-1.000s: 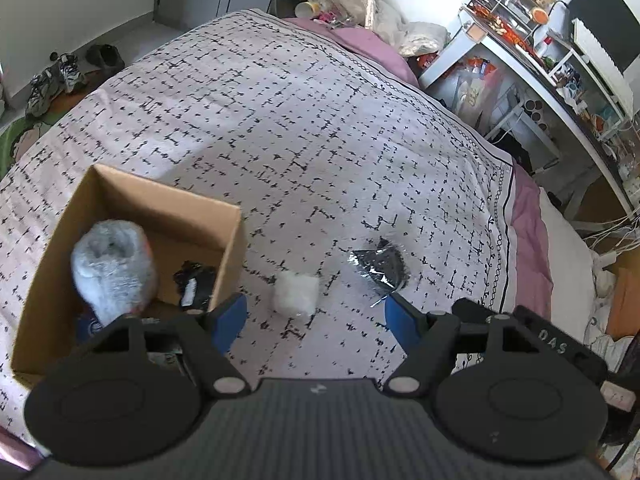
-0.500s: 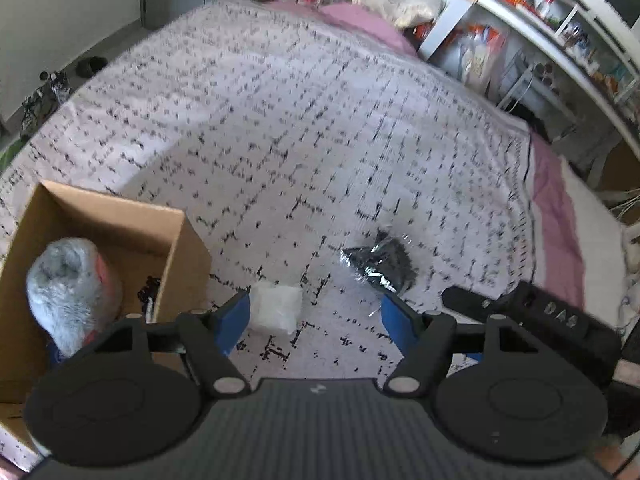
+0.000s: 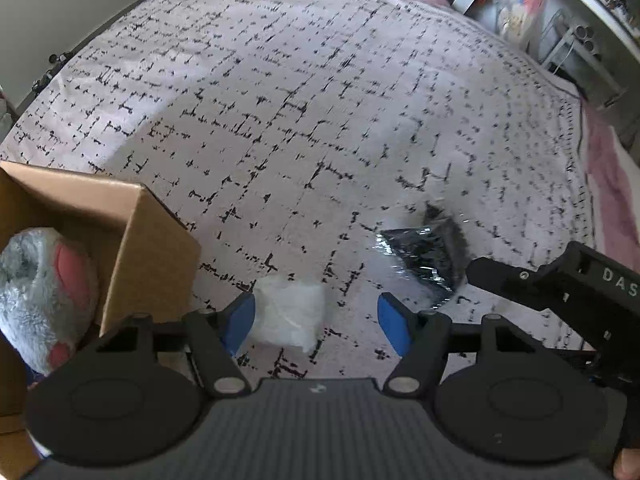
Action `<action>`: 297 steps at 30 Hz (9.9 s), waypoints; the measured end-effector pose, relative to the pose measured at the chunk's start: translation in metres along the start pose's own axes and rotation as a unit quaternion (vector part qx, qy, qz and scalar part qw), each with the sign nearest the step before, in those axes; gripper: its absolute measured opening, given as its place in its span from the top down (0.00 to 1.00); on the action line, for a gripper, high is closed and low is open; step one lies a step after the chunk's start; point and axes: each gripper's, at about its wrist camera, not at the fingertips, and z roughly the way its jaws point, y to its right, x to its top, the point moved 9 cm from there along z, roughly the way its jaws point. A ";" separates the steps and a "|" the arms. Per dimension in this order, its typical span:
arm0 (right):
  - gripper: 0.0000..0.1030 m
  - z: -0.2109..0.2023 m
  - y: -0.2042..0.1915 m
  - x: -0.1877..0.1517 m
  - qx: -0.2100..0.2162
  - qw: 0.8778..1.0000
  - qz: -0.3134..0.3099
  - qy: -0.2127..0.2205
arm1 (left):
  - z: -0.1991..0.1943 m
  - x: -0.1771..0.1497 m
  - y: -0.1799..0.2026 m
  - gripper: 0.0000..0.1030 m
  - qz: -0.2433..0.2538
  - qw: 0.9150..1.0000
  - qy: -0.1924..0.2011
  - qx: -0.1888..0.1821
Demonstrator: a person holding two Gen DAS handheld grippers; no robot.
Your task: Organize soft objects
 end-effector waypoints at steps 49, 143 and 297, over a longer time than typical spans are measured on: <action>0.74 -0.083 -0.050 -0.041 -0.045 0.990 -0.114 0.077 | -0.109 -0.010 -0.023 0.58 -0.034 0.992 0.046 -0.115; 0.22 -0.103 -0.191 -0.147 -0.054 0.969 -0.224 0.094 | -0.181 -0.024 -0.178 0.24 -0.106 0.985 0.080 -0.112; 0.00 -0.283 -0.084 -0.281 -0.139 0.890 -0.372 0.226 | -0.326 -0.216 -0.103 0.01 0.054 0.976 0.205 -0.057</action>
